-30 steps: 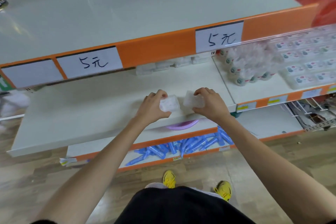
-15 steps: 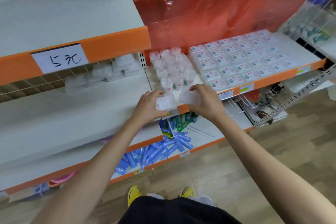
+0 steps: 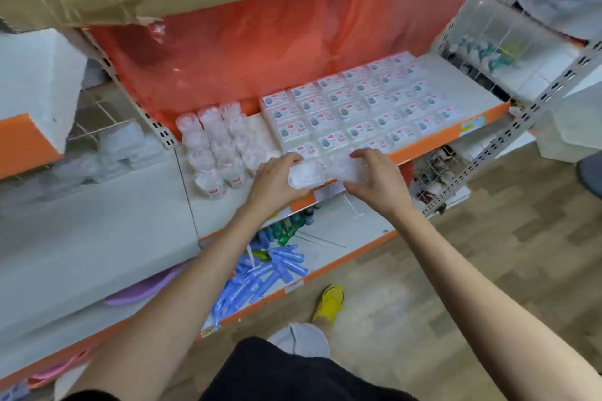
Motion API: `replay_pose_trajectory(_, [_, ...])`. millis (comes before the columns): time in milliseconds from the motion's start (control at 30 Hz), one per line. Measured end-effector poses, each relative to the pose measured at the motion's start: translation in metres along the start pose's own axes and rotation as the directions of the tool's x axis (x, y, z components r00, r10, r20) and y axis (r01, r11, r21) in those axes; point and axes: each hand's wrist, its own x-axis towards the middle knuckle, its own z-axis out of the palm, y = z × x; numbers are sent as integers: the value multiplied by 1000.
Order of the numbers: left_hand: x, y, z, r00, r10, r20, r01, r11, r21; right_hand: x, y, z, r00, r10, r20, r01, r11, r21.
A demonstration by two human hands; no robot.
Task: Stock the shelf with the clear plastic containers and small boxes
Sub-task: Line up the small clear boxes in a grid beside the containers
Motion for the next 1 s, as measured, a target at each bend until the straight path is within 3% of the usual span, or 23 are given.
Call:
replay_pose_trajectory(233, [97,39,58,1000,1,11,-1,1000,-9,58,86,-42,1000,25,-2,-25,998,-63])
replay_pose_trajectory(567, [161,76,108,992,-107,63,108,994,-13,140,155,-73,996,16,92,-21,998,59])
replay_pose_trajectory(900, [170,103,128,949,-314,-37,315,947,58,200,201,-74,941,-233,247,190,964,186])
replay_pose_trajectory(1000, [171,113,130,926,-352,-134,360,932,40,212,210,-82,902,-333,274,282,936,211])
